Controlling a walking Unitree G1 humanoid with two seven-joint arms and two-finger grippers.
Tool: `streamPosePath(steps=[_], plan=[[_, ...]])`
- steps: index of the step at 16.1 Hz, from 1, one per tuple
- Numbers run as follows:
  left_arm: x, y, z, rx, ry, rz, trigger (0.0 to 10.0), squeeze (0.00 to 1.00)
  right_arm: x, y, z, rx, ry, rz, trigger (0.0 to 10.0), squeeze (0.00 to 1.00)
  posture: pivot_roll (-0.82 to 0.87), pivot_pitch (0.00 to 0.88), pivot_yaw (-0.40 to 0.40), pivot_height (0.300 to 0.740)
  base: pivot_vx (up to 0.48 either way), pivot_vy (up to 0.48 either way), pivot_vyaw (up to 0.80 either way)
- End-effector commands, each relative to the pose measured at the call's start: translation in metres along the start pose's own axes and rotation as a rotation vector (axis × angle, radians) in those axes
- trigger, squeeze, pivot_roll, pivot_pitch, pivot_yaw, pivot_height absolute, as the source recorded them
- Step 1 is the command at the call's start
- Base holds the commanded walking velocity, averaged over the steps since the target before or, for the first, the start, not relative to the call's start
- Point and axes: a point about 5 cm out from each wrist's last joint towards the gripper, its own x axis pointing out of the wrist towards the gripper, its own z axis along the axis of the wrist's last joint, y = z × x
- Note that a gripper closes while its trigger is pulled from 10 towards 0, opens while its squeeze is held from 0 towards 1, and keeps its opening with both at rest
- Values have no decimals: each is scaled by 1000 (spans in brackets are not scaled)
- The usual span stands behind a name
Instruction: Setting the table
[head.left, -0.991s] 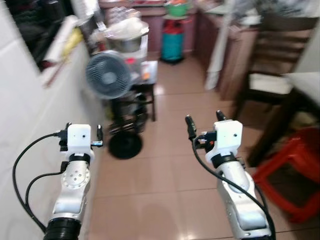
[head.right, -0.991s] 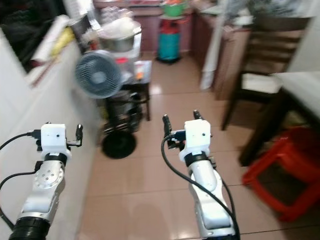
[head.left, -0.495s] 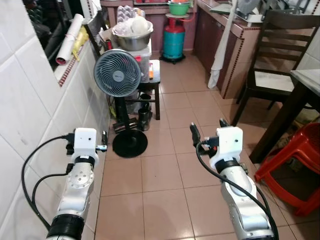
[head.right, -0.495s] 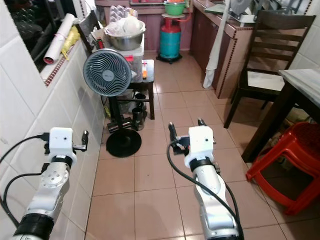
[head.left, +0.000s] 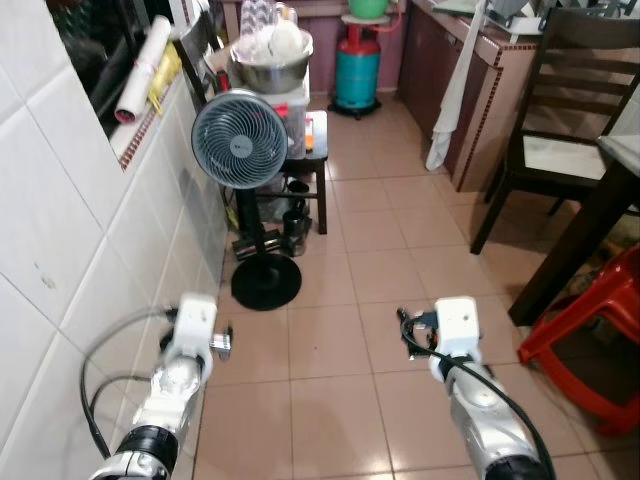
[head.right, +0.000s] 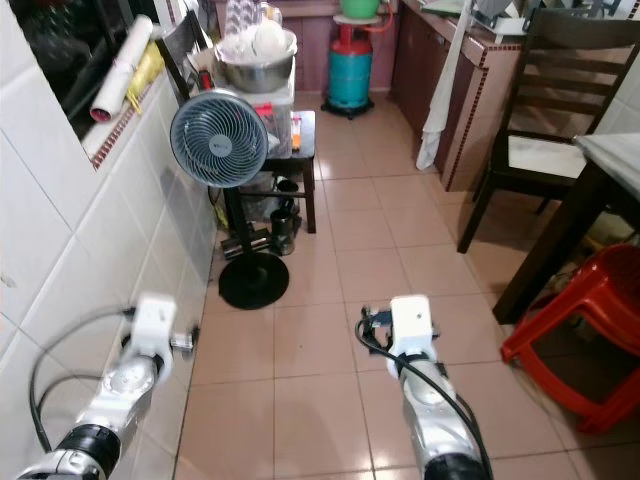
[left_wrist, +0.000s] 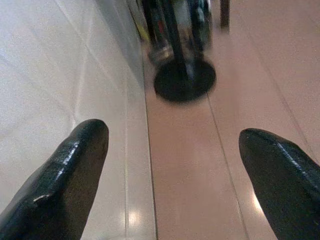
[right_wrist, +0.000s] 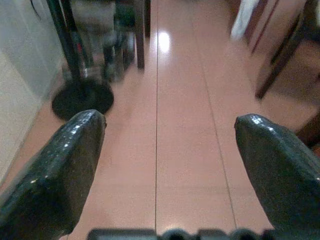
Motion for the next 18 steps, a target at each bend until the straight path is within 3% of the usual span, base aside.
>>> streamPosePath(steps=[1, 3, 6, 9, 14, 18], plan=[[-5, -4, -24, -19, 114, -35, 10000, 0, -3, -2, -22, 1, 111, -13, 10000, 0, -65, 0, 40, 740, 0, 0, 0], [-13, -9, -50, -47, 234, -56, 10000, 0, -11, -5, -47, 43, 256, -37, 10000, 0, -57, 0, 32, 740, 0, 0, 0], [-14, -6, -55, -148, 263, -32, 10000, 0, -14, -10, -56, 118, 310, -77, 10000, 0, -66, 0, 23, 740, 0, 0, 0], [-13, -2, -53, -117, 256, -28, 10000, 0, -17, -10, -65, 189, 357, -87, 10000, 0, -71, 0, 25, 740, 0, 0, 0], [-14, 1, -56, -133, 271, -20, 10000, 0, -16, -6, -65, 148, 362, -56, 10000, 0, -64, 0, 25, 740, 0, 0, 90], [-15, 3, -59, -126, 277, -27, 10000, 0, -15, -5, -64, 148, 363, -53, 10000, 0, -65, 0, 27, 740, 283, 0, 380]])
